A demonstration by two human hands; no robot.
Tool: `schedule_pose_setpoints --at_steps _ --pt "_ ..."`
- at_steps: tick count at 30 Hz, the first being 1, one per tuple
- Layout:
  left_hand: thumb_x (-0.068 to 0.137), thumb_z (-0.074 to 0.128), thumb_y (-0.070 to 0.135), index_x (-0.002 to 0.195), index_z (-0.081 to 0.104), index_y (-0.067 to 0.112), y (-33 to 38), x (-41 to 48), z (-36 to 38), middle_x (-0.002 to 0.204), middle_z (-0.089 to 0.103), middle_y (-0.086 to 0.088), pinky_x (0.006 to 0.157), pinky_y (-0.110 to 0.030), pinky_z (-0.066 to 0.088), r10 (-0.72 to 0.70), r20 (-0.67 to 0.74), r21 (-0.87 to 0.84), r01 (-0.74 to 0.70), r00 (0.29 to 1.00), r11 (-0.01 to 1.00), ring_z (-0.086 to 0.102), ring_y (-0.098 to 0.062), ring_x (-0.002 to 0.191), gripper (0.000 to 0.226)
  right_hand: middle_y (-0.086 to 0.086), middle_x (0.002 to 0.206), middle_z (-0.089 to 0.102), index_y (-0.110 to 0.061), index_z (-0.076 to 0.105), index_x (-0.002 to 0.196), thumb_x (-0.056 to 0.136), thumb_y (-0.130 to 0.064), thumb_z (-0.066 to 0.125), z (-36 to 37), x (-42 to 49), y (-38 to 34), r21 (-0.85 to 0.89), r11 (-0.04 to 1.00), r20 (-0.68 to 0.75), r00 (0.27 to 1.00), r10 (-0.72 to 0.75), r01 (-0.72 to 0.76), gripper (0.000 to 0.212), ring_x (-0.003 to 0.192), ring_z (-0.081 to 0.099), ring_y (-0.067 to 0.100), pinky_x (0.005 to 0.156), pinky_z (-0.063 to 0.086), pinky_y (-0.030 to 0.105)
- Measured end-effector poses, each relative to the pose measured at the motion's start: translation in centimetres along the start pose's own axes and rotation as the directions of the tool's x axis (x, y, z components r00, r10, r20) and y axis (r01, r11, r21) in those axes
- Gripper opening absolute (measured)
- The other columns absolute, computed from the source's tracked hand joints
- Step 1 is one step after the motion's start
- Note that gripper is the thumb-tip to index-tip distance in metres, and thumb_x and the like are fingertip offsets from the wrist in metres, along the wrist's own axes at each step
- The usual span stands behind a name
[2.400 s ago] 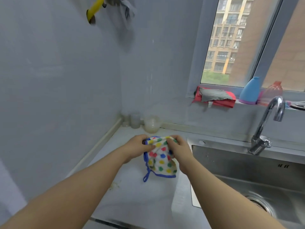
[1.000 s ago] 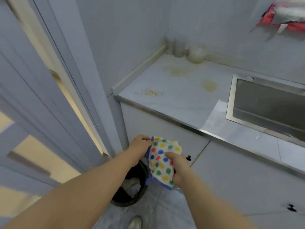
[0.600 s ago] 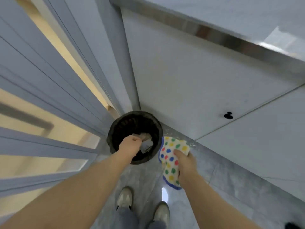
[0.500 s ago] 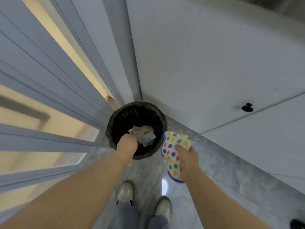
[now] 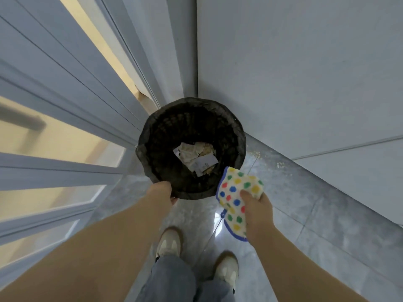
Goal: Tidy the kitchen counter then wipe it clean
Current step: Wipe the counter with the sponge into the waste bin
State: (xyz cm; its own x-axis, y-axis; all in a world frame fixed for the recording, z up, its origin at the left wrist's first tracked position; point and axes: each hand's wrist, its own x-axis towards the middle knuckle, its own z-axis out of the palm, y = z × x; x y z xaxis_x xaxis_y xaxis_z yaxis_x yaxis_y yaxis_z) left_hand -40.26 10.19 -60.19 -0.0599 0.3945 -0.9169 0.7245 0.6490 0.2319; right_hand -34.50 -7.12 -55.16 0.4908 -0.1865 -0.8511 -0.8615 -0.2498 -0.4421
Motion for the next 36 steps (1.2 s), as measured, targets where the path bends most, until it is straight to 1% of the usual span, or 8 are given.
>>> schedule_pose_setpoints --at_steps 4,7,13,17,22,30,34,36 --pt "0.094 0.054 0.012 0.096 0.05 0.005 1.2 -1.5 -0.5 0.084 0.053 -0.012 0.039 -0.022 0.05 0.046 0.068 -0.12 -0.038 0.997 0.992 0.053 -0.02 0.064 0.008 0.01 0.119 0.058 -0.012 0.048 0.127 0.094 -0.016 0.051 0.2 -1.3 -0.1 0.035 0.999 -0.061 0.998 -0.019 0.021 0.034 0.101 0.058 0.03 0.088 0.05 0.043" --pt "0.092 0.055 0.009 0.085 0.047 0.003 2.7 -4.1 -1.4 0.094 0.049 -0.013 0.031 -0.015 0.044 0.095 0.093 -0.169 -0.078 0.991 0.983 0.049 -0.018 0.065 0.012 0.009 0.115 0.058 -0.013 0.049 0.126 0.093 -0.016 0.052 -0.5 -3.7 -1.6 0.07 0.997 -0.08 0.996 -0.039 0.045 0.033 0.102 0.058 0.031 0.089 0.049 0.043" --pt "0.092 0.054 0.006 0.11 0.046 0.005 4.2 -12.7 -6.1 0.093 0.051 -0.011 0.036 -0.02 0.049 0.19 0.112 -0.131 -0.175 0.975 0.976 0.054 -0.023 0.079 0.02 0.011 0.1 0.056 -0.014 0.048 0.102 0.092 -0.014 0.052 -3.3 -10.7 -6.0 0.013 0.98 -0.116 0.974 -0.194 0.197 0.012 0.09 0.056 0.03 0.082 0.051 0.041" --pt "0.09 0.058 0.012 0.119 0.039 0.01 5.4 -19.7 -9.2 0.109 0.048 -0.013 0.034 -0.027 0.051 0.292 0.071 -0.043 -0.289 0.954 0.956 0.058 -0.033 0.096 0.035 0.01 0.099 0.054 -0.015 0.048 0.107 0.092 -0.012 0.05 -5.5 -17.0 -9.6 -0.026 0.956 -0.098 0.951 -0.294 0.293 0.015 0.09 0.054 0.028 0.084 0.048 0.04" --pt "0.09 0.058 0.012 0.116 0.046 0.003 7.9 -28.2 -12.1 0.098 0.055 -0.016 0.033 -0.026 0.049 0.364 0.113 -0.009 -0.365 0.925 0.931 0.056 -0.026 0.066 0.03 0.011 0.093 0.052 -0.008 0.05 0.105 0.093 -0.011 0.047 -7.5 -23.7 -13.5 -0.102 0.912 -0.092 0.909 -0.406 0.397 0.013 0.085 0.051 0.029 0.08 0.045 0.039" --pt "0.088 0.059 0.009 0.117 0.046 0.001 12.0 -38.1 -14.6 0.112 0.058 -0.023 0.04 -0.032 0.053 0.528 0.121 0.012 -0.533 0.841 0.846 0.062 -0.034 0.071 0.033 0.011 0.088 0.05 -0.007 0.048 0.104 0.092 -0.01 0.046 -11.3 -31.9 -18.8 -0.159 0.86 -0.098 0.859 -0.503 0.485 0.013 0.084 0.05 0.029 0.082 0.045 0.04" --pt "0.08 0.068 0.007 0.115 0.048 0.001 14.0 -41.5 -15.8 0.108 0.059 -0.02 0.064 -0.044 0.059 0.499 0.188 0.03 -0.513 0.846 0.858 0.064 -0.036 0.087 0.041 0.013 0.093 0.051 -0.009 0.046 0.104 0.092 -0.013 0.045 -12.5 -34.2 -21.0 -0.144 0.845 -0.118 0.839 -0.531 0.514 0.013 0.089 0.053 0.031 0.087 0.047 0.043" --pt "0.083 0.068 0.008 0.111 0.048 -0.001 14.5 -43.3 -16.0 0.101 0.06 -0.021 0.063 -0.043 0.058 0.487 0.24 0.02 -0.506 0.84 0.863 0.066 -0.036 0.088 0.036 0.015 0.096 0.051 -0.009 0.044 0.104 0.093 -0.016 0.044 -13.0 -35.1 -21.9 -0.114 0.851 -0.145 0.839 -0.525 0.513 0.014 0.092 0.055 0.033 0.087 0.049 0.043"
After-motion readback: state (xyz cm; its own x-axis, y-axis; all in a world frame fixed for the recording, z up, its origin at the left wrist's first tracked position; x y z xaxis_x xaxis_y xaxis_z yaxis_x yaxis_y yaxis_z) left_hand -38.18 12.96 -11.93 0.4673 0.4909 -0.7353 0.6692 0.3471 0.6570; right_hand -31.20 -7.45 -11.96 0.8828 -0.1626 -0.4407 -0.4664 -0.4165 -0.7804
